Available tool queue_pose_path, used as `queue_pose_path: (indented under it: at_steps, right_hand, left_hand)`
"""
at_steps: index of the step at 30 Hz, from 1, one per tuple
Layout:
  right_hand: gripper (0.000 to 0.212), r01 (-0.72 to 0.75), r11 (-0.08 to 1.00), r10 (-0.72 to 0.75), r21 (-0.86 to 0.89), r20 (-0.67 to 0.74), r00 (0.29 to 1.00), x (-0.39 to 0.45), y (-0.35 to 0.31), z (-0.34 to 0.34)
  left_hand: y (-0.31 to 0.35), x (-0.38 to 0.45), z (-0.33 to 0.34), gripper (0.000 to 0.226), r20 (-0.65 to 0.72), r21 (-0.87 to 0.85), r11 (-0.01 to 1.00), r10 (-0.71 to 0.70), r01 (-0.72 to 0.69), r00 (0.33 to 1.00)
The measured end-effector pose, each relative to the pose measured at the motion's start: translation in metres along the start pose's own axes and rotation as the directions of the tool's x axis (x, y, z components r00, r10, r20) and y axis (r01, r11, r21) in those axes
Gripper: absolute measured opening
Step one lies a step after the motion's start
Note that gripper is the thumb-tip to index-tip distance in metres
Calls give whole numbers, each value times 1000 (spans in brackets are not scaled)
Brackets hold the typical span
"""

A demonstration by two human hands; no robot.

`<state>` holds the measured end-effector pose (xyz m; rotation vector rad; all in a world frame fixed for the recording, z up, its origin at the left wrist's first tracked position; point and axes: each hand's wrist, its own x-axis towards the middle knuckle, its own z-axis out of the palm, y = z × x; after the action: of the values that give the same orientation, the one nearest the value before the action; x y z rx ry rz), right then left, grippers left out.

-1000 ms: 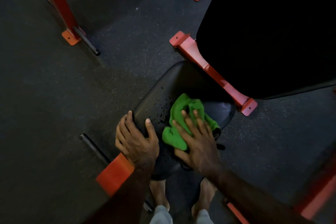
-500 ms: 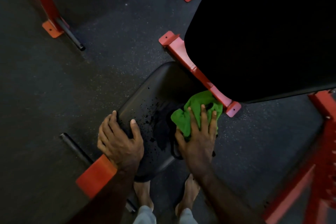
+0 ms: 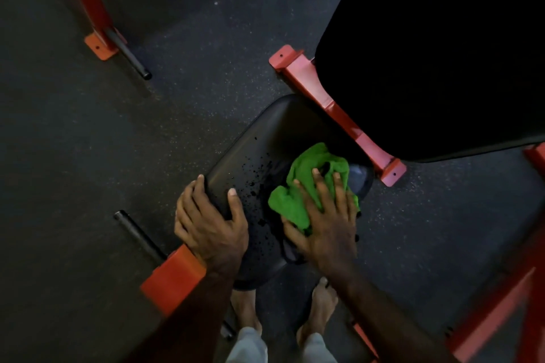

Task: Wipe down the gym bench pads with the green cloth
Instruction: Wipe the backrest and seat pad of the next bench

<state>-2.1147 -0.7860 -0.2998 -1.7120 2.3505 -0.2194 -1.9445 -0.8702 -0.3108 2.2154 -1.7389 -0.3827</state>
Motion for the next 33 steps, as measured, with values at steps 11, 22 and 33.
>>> queue_pose_path:
  at_steps: [11, 22, 33]
  right_hand:
    - [85, -374, 834, 439, 405, -78, 895, -1, 22, -12]
    - [87, -567, 657, 686, 498, -83, 722, 44, 30, -16]
    - [76, -263, 963, 267, 61, -65, 962, 50, 44, -22]
  left_hand:
    - [2, -1, 0, 59, -11, -11, 1000, -9, 9, 1000]
    - [4, 0, -1, 58, -8, -22, 1000, -8, 8, 1000]
    - [5, 1, -3, 60, -5, -12, 1000, -13, 13, 1000]
